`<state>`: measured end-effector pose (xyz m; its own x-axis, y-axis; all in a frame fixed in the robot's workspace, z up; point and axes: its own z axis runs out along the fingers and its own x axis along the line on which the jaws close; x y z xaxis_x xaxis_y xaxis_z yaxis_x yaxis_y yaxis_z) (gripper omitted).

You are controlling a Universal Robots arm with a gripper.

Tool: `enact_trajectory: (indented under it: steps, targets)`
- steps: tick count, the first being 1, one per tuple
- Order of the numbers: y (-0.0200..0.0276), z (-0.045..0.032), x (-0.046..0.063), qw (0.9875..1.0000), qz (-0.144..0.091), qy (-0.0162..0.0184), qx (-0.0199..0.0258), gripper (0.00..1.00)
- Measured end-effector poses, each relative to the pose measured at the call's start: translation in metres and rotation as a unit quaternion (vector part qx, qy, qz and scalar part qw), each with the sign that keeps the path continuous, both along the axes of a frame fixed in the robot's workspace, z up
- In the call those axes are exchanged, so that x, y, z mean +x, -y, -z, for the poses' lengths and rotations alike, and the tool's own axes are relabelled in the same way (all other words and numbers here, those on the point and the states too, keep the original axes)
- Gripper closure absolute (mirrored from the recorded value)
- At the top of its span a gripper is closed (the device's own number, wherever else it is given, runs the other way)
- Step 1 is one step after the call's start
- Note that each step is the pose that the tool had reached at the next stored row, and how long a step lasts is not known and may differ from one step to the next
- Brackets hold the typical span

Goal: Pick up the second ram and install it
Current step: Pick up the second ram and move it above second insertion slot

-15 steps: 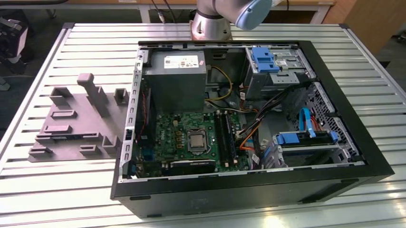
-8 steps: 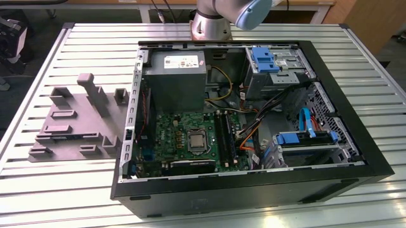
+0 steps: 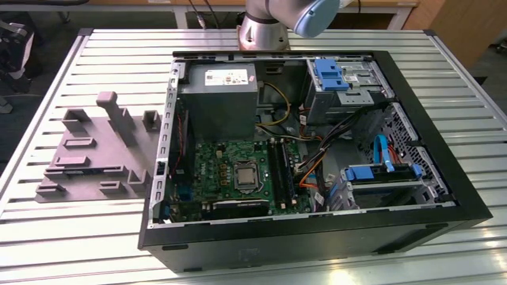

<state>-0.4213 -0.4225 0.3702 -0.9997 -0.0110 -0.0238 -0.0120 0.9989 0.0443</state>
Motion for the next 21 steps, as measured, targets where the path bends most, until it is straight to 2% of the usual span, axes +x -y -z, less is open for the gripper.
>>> enact_trajectory:
  steps: [6, 12, 17, 21]
  targets:
    - [0.0000, 0.0002, -0.0002, 0.9992, -0.040, 0.0000, 0.0000, 0.89]
    - [0.0000, 0.0002, -0.0004, 0.9969, -0.078, 0.0000, 0.0000, 0.89]
    - [0.0000, 0.0003, -0.0006, 0.9938, -0.112, 0.0000, 0.0000, 0.89]
    - [0.0000, 0.0003, -0.0009, 0.9898, -0.143, 0.0000, 0.0000, 0.89]
